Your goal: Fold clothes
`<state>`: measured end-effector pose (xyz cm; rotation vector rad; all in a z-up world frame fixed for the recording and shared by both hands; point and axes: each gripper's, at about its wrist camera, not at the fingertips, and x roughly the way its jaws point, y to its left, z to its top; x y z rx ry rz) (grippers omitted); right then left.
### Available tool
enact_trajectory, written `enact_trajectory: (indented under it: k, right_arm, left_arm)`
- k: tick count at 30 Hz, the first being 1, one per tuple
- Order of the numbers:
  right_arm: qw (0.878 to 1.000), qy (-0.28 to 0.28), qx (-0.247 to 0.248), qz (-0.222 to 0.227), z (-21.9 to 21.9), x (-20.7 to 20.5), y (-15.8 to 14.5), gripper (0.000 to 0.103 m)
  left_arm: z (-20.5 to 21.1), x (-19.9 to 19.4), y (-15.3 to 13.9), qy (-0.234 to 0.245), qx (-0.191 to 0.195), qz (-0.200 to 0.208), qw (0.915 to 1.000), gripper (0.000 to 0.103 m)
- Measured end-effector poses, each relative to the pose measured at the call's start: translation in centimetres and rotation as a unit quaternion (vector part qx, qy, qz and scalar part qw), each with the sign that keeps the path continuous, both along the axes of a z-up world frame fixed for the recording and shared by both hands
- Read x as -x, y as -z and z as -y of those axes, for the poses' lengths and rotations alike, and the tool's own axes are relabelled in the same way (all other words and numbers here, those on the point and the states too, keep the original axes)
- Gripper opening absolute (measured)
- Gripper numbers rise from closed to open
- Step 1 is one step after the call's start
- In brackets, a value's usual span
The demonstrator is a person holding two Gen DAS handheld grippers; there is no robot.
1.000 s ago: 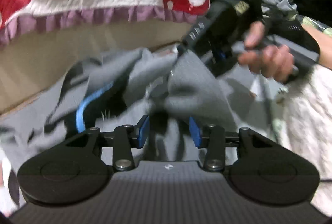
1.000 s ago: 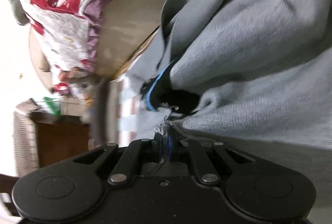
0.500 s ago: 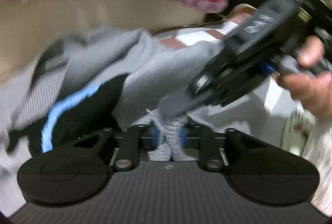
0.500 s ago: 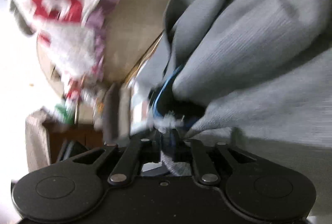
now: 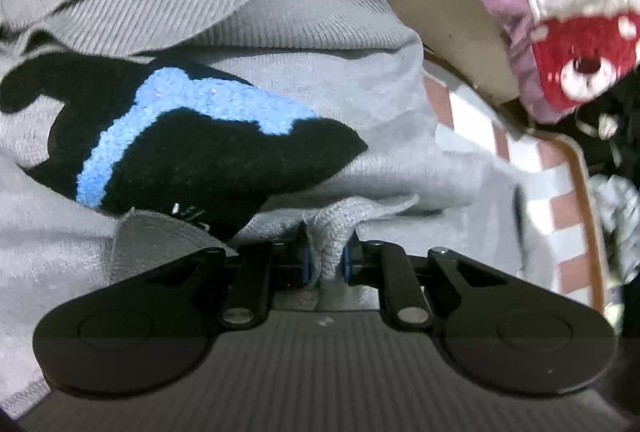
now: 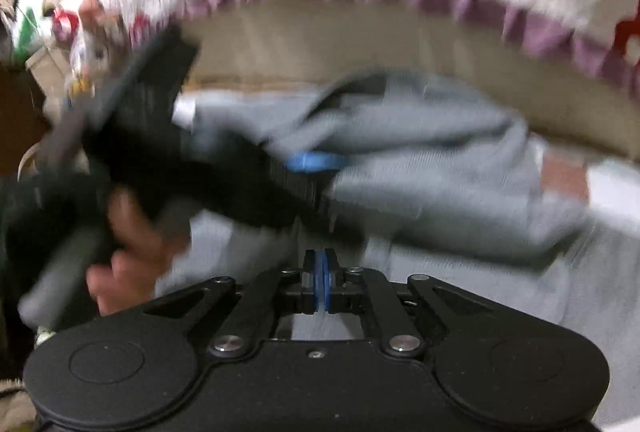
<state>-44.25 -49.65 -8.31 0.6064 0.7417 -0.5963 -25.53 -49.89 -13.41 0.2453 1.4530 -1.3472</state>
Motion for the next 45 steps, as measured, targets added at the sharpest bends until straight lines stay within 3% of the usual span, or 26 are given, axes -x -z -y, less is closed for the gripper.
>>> enact_trajectory:
  k: [7,9,10,11,12,13,14,16,19,21,23,26,27,28,30,33,35,38,42,45]
  right_arm:
    - [0.998,0.004,-0.035,-0.057,0.2,-2.4,2.1,0.011]
    - [0.996,-0.003,-0.022,-0.089,0.4,-3.3,3.1,0.028]
    - [0.993,-0.013,-0.002,-0.113,0.3,-4.0,3.6,0.046]
    - [0.990,-0.023,0.018,-0.137,0.2,-4.6,4.1,0.047]
    - [0.988,-0.025,0.023,-0.150,0.5,-4.9,4.5,0.045]
    - [0.987,-0.023,0.023,-0.156,0.9,-5.0,4.9,0.023]
    - [0.988,-0.009,0.016,-0.151,1.4,-4.4,4.9,0.007]
    - [0.991,0.024,0.000,-0.128,2.3,-2.9,4.5,0.007]
    - [0.995,0.051,-0.016,-0.090,3.1,-1.0,3.5,0.007]
    - [0.994,0.046,-0.015,-0.103,3.0,-1.3,3.8,0.007]
    - [0.991,0.037,-0.008,-0.127,2.8,-2.1,4.4,0.008]
    - [0.989,0.040,-0.001,-0.143,2.3,-2.5,4.6,0.012]
    - [0.989,0.054,-0.002,-0.136,2.2,-2.2,4.0,0.013]
    - [0.989,0.069,-0.003,-0.130,2.1,-1.8,3.5,0.021]
    - [0.988,0.098,-0.004,-0.116,1.9,-1.1,2.5,0.023]
    - [0.991,0.113,-0.019,-0.067,0.9,0.5,-0.2,0.037]
    - [0.993,0.103,-0.036,-0.042,-0.2,1.3,-1.9,0.053]
    - [0.991,0.074,-0.053,-0.093,-1.7,0.6,-1.6,0.054]
    - [0.976,0.083,-0.098,-0.174,-1.3,-1.2,2.4,0.061]
    - [0.967,0.101,-0.124,-0.196,0.1,-2.2,4.7,0.061]
  left_arm:
    - [-0.1,-0.1,0.1,-0.027,0.007,-0.044,0.9986,0.012]
    - [-0.1,-0.4,-0.1,-0.037,0.007,-0.058,0.9976,0.012]
    - [-0.2,-0.6,-0.2,-0.042,0.008,-0.065,0.9970,0.012]
    - [-0.5,-0.8,-0.4,-0.050,0.008,-0.069,0.9963,0.012]
    - [-1.2,-1.0,-0.9,-0.056,0.010,-0.069,0.9960,0.013]
    - [-1.9,-1.1,-1.7,-0.054,0.016,-0.064,0.9963,0.017]
    - [-3.0,-1.3,-2.8,-0.045,0.032,-0.052,0.9971,0.019]
    - [-5.9,-2.0,-5.5,-0.019,0.079,-0.015,0.9966,0.036]
    - [-11.7,-3.5,-8.6,0.003,0.130,0.093,0.9871,0.049]
    - [-15.0,-3.7,-8.9,0.026,0.119,0.178,0.9764,0.049]
    - [-17.6,-3.7,-8.2,0.052,0.097,0.226,0.9679,0.049]
    - [-20.7,-4.3,-6.0,0.047,0.093,0.202,0.9738,0.049]
    - [-21.6,-4.6,-5.2,0.033,0.099,0.183,0.9776,0.049]
    - [-22.3,-5.0,-4.4,0.011,0.103,0.165,0.9809,0.049]
    - [-23.1,-5.6,-3.4,-0.025,0.107,0.136,0.9846,0.049]
    - [-22.6,-5.5,-3.5,-0.019,0.123,0.119,0.9851,0.050]
    - [-21.6,-4.5,-3.3,0.009,0.123,0.132,0.9835,0.054]
    - [-19.9,-2.3,-1.4,0.037,0.095,0.185,0.9774,0.056]
    - [-18.3,-1.5,0.1,0.041,0.085,0.238,0.9668,0.056]
    - [-17.7,-2.5,0.4,0.013,0.098,0.239,0.9659,0.056]
